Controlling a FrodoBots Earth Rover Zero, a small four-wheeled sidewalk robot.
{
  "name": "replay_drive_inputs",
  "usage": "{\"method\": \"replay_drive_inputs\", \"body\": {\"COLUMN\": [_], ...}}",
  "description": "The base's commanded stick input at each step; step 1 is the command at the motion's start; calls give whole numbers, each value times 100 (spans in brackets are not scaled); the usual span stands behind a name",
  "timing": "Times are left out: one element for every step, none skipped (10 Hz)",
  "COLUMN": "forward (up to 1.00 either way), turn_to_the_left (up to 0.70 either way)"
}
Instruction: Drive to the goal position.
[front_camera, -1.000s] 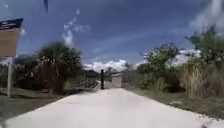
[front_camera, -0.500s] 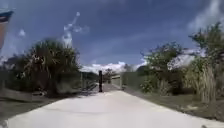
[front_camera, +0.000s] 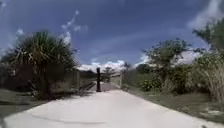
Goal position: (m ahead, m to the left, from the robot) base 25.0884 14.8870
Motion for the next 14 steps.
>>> {"method": "replay_drive_inputs", "body": {"forward": [85,85,85,85,85,85,85,85,85,85,85,85,85,85], "turn_to_the_left": [4,4,4,4,4,4,4,4,4,4,16,38,38,32]}}
